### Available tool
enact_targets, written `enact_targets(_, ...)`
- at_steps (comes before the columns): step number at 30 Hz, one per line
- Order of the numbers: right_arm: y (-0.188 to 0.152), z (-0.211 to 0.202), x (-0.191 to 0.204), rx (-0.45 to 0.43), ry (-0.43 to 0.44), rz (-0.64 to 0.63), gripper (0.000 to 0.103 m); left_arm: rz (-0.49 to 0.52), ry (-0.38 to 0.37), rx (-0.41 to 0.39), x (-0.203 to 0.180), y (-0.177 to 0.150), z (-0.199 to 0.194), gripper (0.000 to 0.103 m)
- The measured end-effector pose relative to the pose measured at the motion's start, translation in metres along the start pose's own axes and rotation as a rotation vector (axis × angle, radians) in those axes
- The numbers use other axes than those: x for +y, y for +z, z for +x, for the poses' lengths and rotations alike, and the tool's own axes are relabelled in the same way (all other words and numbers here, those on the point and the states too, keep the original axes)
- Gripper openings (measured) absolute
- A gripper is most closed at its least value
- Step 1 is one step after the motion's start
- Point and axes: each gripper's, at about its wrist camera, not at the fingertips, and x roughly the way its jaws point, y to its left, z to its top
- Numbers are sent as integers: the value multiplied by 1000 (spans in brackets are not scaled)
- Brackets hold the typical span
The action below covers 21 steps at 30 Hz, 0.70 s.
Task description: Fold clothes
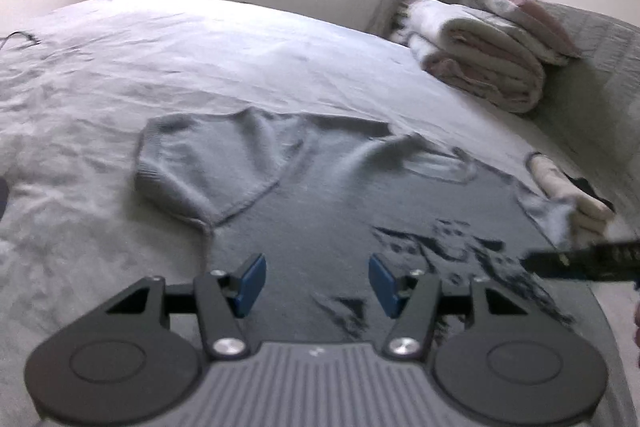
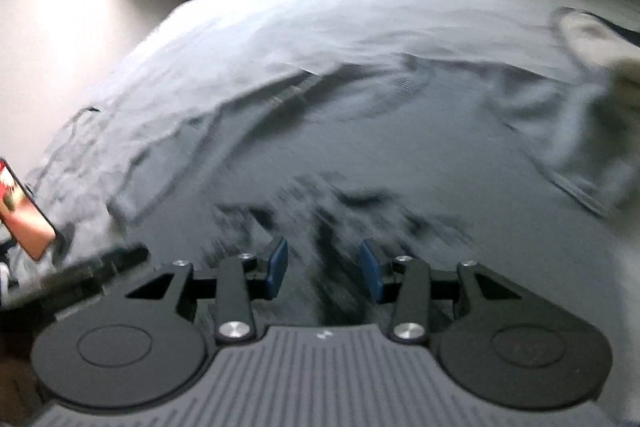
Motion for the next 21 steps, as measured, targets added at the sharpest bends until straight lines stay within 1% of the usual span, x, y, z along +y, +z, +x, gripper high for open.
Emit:
enact_targets(4,28,51,10,-28,75,34,45,-112,15,-13,15,9,3,58)
enact_targets(7,46,85,16,-47,113,71,45,-146,19,-42,19,10,5,58)
enact_targets(10,58,111,20,-79,114,72,45,-132,49,-56,20,10,9,58)
enact_targets(14,59,132,23,-132,80,-9,45,-110,94,-47,23,9,14,58)
enact_targets(19,47,138,5,-168,146,7,44,-89,141,-38,29,6,19,58)
enact_targets(21,52,135,-1,-148,182,19,44,-64,154,-35,27,6,19,59)
